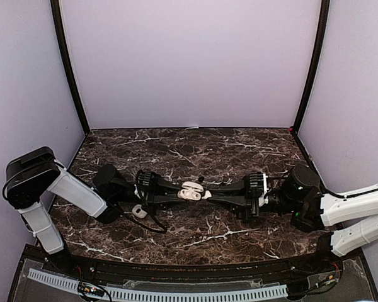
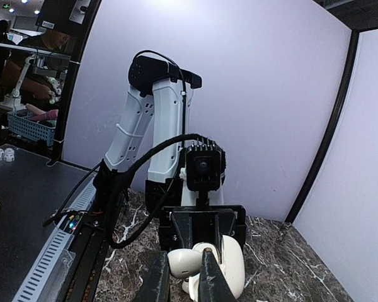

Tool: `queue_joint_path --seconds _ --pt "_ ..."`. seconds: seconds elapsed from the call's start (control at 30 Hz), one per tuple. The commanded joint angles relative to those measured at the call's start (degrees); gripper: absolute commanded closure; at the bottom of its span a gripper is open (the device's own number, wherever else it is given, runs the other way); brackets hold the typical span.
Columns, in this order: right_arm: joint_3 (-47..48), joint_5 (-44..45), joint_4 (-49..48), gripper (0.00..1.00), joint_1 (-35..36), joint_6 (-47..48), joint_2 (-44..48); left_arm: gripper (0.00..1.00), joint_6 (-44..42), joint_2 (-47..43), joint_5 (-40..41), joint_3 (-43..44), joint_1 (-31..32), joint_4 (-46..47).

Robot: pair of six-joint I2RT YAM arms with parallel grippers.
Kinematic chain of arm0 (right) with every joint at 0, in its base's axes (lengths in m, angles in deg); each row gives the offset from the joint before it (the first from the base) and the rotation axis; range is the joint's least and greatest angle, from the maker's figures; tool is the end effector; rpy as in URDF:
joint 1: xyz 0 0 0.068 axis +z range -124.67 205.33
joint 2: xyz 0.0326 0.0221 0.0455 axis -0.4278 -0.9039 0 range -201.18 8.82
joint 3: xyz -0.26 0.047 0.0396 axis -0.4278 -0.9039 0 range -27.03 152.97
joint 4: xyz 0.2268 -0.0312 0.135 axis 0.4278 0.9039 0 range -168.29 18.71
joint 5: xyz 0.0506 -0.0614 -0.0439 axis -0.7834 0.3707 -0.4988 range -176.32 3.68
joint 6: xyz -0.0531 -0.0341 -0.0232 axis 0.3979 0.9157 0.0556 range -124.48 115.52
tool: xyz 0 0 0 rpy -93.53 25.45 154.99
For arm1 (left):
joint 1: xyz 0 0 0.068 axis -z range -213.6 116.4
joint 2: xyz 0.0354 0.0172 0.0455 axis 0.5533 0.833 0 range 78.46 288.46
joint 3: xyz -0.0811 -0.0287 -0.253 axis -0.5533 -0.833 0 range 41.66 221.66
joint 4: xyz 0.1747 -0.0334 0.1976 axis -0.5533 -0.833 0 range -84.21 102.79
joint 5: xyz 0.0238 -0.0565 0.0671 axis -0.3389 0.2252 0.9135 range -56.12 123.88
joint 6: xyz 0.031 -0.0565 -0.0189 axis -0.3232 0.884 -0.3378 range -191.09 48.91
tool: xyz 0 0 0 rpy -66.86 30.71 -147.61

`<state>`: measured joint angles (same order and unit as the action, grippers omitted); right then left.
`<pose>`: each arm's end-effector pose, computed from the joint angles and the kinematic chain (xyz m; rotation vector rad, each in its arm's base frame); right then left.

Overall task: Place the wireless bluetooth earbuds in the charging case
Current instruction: Insert the left earbud into the left side groove of the charging case.

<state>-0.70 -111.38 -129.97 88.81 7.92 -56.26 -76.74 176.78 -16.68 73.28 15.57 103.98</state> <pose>0.0969 0.2455 0.2656 -1.1625 0.8592 1.0329 0.1711 -0.2612 0.2082 1.2508 0.6183 -1.1413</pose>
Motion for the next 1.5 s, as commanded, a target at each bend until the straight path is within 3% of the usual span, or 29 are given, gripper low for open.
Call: queue_joint_path --seconds 0.0,0.53,0.77,1.07,1.47 --pt "-0.4 1.8 -3.8 1.0 1.2 1.6 -0.4 0.93 -0.2 0.2 0.5 1.6 0.4 1.5" --pt "0.4 3.7 0.6 1.0 2.2 2.5 1.4 0.93 1.5 0.7 0.3 1.7 1.0 2.3" --pt "1.1 12.2 -8.0 1.0 5.3 0.0 -4.3 0.93 0.0 1.2 3.9 2.0 2.0 2.4" --pt "1.7 27.2 -19.8 1.0 9.2 -2.8 -10.5 0.94 -5.6 1.1 16.7 0.8 4.5 3.8" --pt "1.0 32.7 -22.7 1.0 9.4 -6.6 -10.5 0.94 -6.1 1.9 19.8 0.1 5.3 7.1"
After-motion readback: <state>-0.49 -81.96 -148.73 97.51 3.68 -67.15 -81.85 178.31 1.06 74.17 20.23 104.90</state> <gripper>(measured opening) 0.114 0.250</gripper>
